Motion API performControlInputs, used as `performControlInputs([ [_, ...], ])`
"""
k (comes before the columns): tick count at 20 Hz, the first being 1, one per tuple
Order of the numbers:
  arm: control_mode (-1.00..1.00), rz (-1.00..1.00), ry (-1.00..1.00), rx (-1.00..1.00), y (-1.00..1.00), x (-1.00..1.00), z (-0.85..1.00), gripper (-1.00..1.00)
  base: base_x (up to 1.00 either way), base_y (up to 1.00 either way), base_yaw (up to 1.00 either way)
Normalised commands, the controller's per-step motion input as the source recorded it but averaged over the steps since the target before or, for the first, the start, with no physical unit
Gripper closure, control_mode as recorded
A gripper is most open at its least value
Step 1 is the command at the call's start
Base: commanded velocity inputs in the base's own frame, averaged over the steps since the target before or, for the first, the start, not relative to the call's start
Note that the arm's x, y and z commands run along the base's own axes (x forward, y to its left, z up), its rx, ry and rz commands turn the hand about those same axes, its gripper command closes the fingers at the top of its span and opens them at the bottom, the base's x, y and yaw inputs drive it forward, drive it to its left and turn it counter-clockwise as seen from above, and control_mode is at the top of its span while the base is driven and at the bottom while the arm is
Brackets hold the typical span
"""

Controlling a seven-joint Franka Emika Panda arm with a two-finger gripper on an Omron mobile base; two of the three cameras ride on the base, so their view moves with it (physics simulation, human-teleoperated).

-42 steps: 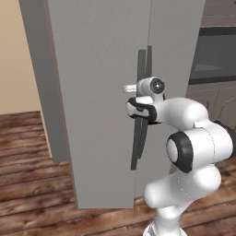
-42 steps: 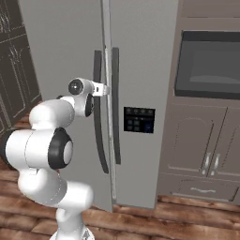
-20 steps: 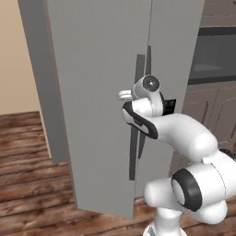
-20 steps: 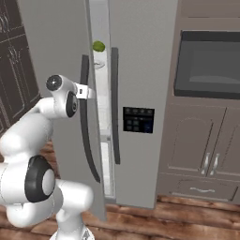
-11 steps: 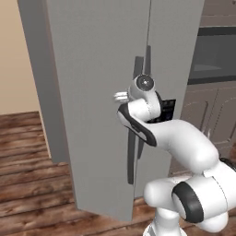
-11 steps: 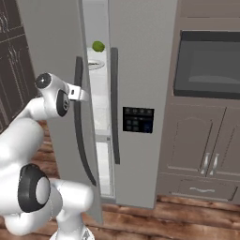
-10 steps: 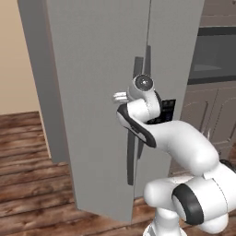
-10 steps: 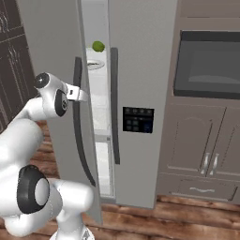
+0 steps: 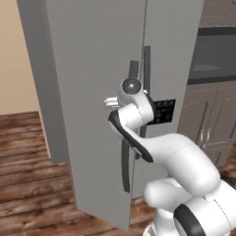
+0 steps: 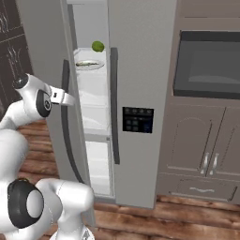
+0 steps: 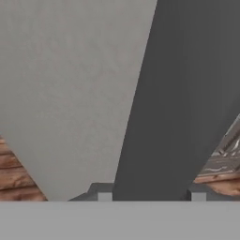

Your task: Retrieve the fish from the fridge and place it on the saucepan with marinade on the stove.

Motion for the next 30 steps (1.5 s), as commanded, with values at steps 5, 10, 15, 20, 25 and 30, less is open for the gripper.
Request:
performControlInputs([
  [5,-1.0,0.0,0.0,-0.05,0.7,-0.39,-0.13,1.0,0.0,0.0,0.0],
  [10,-1.0,0.0,0.0,-0.04,0.71,-0.27,-0.06,1.0,0.0,0.0,0.0],
  [15,-1.0,0.0,0.0,-0.03,0.66,-0.23,-0.08,1.0,0.0,0.0,0.0],
  [20,-1.0,0.0,0.0,-0.03,0.64,-0.1,-0.17,1.0,0.0,0.0,0.0],
  [25,-1.0,0.0,0.04,-0.02,0.62,0.0,-0.26,1.0,0.0,0.0,0.0],
  [30,-1.0,0.0,0.06,-0.01,0.58,0.0,-0.29,1.0,0.0,0.0,0.0],
])
